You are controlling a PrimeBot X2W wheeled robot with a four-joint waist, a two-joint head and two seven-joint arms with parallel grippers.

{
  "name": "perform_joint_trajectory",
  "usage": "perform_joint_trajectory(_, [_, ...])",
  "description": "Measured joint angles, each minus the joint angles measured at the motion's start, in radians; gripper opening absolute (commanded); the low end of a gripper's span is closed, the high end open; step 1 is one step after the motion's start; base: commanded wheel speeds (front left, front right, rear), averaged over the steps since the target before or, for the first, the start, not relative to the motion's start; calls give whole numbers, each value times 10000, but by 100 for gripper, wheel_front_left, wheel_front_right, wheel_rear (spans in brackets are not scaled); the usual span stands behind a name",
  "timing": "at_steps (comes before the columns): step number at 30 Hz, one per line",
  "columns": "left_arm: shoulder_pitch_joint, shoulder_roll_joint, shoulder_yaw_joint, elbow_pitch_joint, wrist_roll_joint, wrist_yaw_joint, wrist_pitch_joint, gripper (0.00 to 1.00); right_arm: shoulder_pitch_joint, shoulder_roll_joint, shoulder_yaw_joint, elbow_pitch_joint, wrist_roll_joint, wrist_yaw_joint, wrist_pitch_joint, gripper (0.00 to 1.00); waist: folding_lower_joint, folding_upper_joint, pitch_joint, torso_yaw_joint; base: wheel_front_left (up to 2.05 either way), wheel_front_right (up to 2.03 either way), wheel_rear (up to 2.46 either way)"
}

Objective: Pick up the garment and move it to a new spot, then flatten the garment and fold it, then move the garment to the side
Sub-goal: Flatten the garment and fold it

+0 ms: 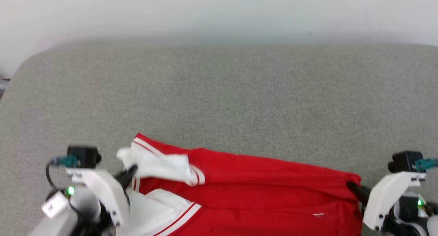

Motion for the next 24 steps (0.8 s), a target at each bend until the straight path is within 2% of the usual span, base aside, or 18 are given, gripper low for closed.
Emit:
perform_joint_trajectory(10, [2390, 290, -23, -1356, -201, 930, -251, 0, 1118, 305, -583, 493, -113, 2, -888, 0, 0, 0, -646, 159, 0, 0, 0])
perform_joint_trajectory(13, [2666, 221, -146, -1319, -205, 989, -313, 0, 1373, 420, -581, 612, -173, 2, -1066, 0, -1, 0, -696, 162, 0, 0, 0])
perform_joint_trajectory(17, [2702, -297, -272, -767, -211, 892, -752, 0, 1510, 594, -460, 838, -203, 2, -1375, 0, -1, 0, -651, 122, 0, 0, 0])
perform_joint_trajectory(18, [2698, -439, -291, -560, -238, 771, -913, 0, 1513, 623, -424, 890, -203, 2, -1488, 5, -1, 0, -637, 109, 0, 0, 0])
perform_joint_trajectory(19, [2687, -543, -313, -337, -236, 715, -1003, 21, 1516, 644, -393, 940, -201, 2, -1597, 32, -1, 0, -621, 94, 0, 0, 0])
perform_joint_trajectory(20, [2660, -640, -341, -148, -238, 650, -1043, 44, 1524, 677, -374, 978, -192, 2, -1678, 90, 0, 0, -610, 80, 0, 0, 0])
perform_joint_trajectory(21, [2615, -734, -339, -25, -244, 631, -1151, 98, 1533, 690, -347, 984, -205, 2, -1787, 100, 0, 0, -601, 72, 0, 0, 0])
perform_joint_trajectory(24, [2341, -926, -280, 244, -54, 596, -1655, 100, 1591, 731, -276, 834, -278, 6, -2082, 100, 0, 0, -591, 55, 0, 0, 0])
